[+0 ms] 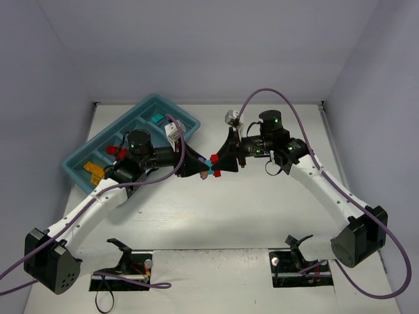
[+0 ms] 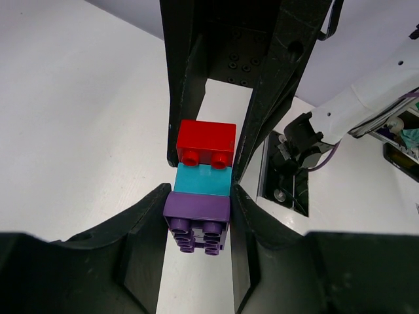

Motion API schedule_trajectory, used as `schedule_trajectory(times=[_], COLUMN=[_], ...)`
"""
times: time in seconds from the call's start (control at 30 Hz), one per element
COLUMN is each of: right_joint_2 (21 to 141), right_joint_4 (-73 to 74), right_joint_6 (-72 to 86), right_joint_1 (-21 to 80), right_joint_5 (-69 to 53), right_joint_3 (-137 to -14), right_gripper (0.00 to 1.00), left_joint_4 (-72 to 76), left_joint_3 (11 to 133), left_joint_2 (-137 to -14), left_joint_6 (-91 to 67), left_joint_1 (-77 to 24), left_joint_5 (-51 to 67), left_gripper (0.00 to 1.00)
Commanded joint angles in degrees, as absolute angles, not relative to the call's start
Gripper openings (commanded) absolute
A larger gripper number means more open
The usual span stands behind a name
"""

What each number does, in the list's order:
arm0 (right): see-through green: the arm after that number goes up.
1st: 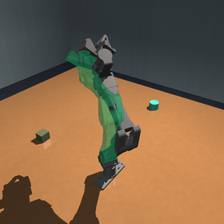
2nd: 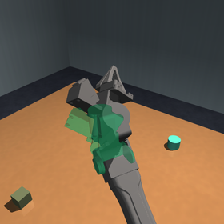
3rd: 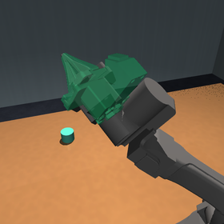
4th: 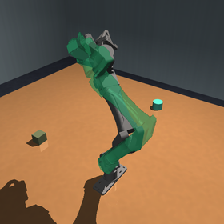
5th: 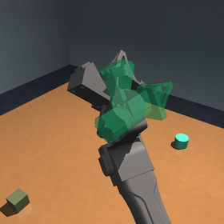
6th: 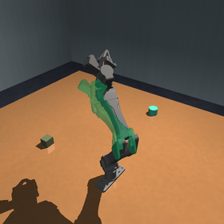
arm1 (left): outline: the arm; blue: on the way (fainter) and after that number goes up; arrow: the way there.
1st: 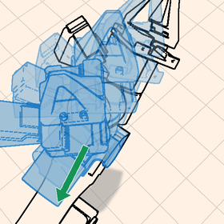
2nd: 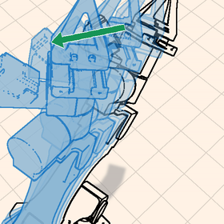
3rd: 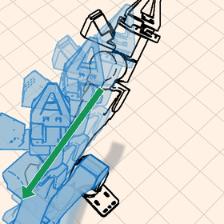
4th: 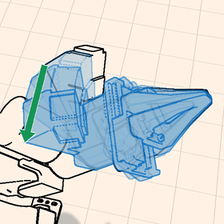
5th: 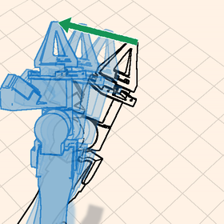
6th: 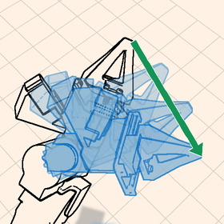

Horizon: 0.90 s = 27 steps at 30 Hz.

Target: Sort the legos into containers by color

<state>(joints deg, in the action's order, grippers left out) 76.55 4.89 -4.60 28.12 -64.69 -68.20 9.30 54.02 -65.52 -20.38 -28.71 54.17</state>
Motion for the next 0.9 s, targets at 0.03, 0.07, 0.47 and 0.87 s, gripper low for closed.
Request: schedule_trajectory(times=[0.03, 0.07, 0.47, 0.87], right_joint_2=[75.3, 75.2, 74.7, 74.6], right_joint_4=[2.0, 1.9, 1.9, 1.9], right_joint_6=[-4.0, -4.0, -3.4, -3.6], right_joint_1=[28.2, 28.2, 28.3, 28.1], right_joint_5=[-68.2, -68.2, -68.0, -67.3], right_joint_3=[-68.6, -68.6, -67.9, -67.8], right_gripper=[0.0, 0.0, 0.0, 0.0], left_joint_4=[13.8, 13.8, 12.8, 9.3], left_joint_3=[56.8, 56.7, 57.8, 57.8], left_joint_2=[-64.3, -64.5, -66.2, -66.4], left_joint_6=[-18.5, -18.4, -18.0, -16.8], left_joint_1=[-27.2, -27.1, -27.1, -25.0], left_joint_5=[58.8, 59.4, 60.2, 62.7], left_gripper=[0.32, 0.32, 0.54, 0.53])
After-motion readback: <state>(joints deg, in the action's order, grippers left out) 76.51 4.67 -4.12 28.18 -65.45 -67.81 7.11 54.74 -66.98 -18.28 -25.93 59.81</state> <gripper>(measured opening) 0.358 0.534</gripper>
